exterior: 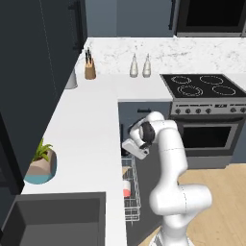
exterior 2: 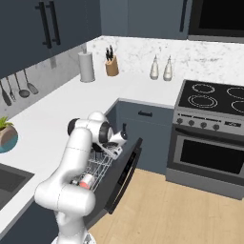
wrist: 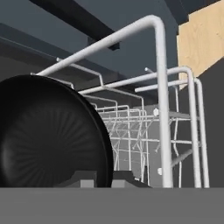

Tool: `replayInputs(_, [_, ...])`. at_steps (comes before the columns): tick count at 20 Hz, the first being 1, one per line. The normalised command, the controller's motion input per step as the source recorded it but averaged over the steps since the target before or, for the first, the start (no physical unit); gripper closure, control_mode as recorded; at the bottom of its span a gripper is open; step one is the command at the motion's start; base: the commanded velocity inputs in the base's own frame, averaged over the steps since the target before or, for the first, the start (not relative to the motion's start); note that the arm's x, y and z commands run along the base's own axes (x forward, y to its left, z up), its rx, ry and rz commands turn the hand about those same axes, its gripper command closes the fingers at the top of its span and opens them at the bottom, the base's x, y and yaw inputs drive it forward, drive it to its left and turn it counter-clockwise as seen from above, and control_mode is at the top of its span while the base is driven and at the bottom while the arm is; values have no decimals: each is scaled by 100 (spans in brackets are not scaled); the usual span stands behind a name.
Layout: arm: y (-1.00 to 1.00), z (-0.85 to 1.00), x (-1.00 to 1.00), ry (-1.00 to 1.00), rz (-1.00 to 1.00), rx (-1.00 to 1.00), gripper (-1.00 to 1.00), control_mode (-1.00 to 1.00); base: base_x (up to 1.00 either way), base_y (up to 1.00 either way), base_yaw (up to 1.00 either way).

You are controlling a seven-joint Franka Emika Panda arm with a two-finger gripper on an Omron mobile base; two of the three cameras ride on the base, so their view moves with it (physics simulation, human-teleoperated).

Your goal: Pick up the cup and bowl from the counter, place them in the dishwasher, and close the dishwasher door.

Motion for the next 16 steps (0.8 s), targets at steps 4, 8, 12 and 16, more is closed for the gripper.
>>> replayInputs(4, [-37,-74,11,2,13,0,100,-100,0,0,0])
replayInputs(8, [-52,-78,0,0,14,0,-100,-100,0,0,0])
replayInputs(12, [-95,-58,-14,0,10,0,-100,-100,0,0,0])
replayInputs(16, [-95,-42,-17,-1,9,0,-100,-100,0,0,0])
